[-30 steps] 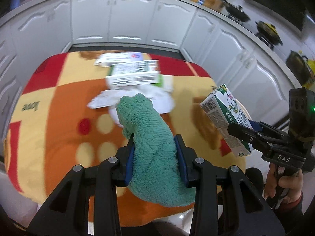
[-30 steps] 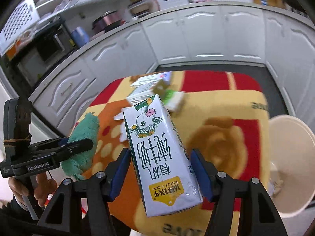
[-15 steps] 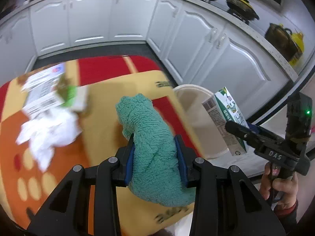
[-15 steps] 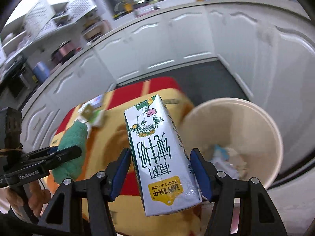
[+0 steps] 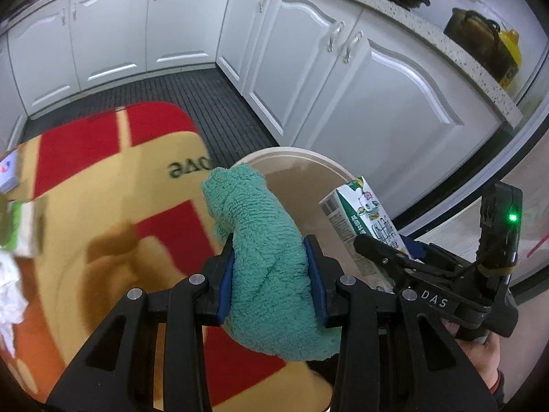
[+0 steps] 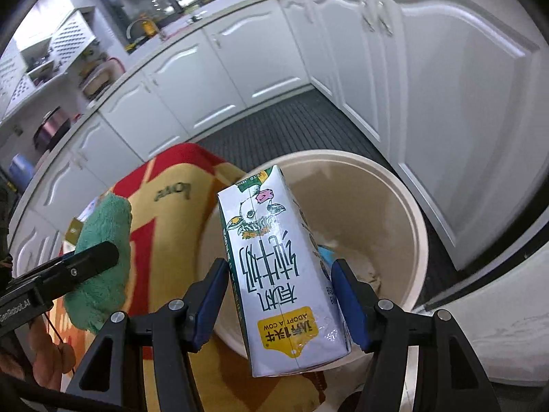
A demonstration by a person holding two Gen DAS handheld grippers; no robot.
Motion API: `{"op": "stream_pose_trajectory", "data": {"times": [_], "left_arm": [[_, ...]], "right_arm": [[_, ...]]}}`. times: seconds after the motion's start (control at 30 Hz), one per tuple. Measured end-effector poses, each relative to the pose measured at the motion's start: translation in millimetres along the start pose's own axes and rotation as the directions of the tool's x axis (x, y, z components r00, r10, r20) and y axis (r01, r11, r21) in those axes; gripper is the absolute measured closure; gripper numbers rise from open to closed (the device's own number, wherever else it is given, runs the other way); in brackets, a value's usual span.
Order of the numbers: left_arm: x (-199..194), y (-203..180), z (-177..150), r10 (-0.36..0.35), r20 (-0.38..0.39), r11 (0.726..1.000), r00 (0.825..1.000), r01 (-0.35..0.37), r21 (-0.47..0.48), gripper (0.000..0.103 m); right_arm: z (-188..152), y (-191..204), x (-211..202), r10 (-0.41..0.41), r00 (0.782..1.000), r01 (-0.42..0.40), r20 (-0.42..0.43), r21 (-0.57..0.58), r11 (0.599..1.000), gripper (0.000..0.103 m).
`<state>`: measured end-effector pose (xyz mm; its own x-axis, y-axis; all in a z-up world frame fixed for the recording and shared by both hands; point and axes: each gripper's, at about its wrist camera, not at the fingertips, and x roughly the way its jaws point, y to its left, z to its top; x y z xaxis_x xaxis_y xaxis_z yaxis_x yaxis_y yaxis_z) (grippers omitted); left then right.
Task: Collect trash
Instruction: 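Carry the green cloth and milk carton to the cream bin and release both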
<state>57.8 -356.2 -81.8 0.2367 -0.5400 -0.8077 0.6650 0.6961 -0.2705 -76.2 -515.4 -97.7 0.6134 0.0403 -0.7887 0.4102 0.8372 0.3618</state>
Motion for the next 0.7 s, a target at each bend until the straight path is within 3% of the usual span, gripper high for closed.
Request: {"op": "stream_pose_trajectory", "data": {"times": [0.27, 0.33, 0.4, 0.43, 0.7], "left_arm": [[23.6, -11.3, 4.9, 0.022, 0.004, 0.999, 1.0, -0.022, 0.036, 0.066], [26.0, -12.9, 5.5, 0.013, 0.006, 0.999, 1.0, -0.014, 0.041, 0.061], [27.8, -13.5, 6.2, 0.007, 0.007, 0.999, 1.0, -0.008, 0.035, 0.047], [26.7, -11.6, 6.2, 0.008, 0.011, 1.0, 1.0, -0.009, 0.028, 0.045], [2.3, 1.3, -2.7, 0.038, 0.031, 0.999, 0.999, -0.038, 0.001, 0.045]], "right_arm": [[4.8, -15.3, 14.2, -0.036, 0.999, 0.036, -0.012, 0.036, 0.999, 0.043], [6.3, -17.0, 16.7, -0.054, 0.998, 0.055, -0.014, 0.05, 0.997, 0.043], [6.9, -20.7, 17.1, -0.059, 0.998, 0.06, -0.01, 0.068, 0.996, 0.041], [6.1, -22.0, 16.6, -0.062, 0.998, 0.063, -0.011, 0.078, 0.995, 0.039], [-3.4, -10.7, 4.8, -0.043, 0.999, 0.044, -0.01, 0.054, 0.998, 0.038]]}}
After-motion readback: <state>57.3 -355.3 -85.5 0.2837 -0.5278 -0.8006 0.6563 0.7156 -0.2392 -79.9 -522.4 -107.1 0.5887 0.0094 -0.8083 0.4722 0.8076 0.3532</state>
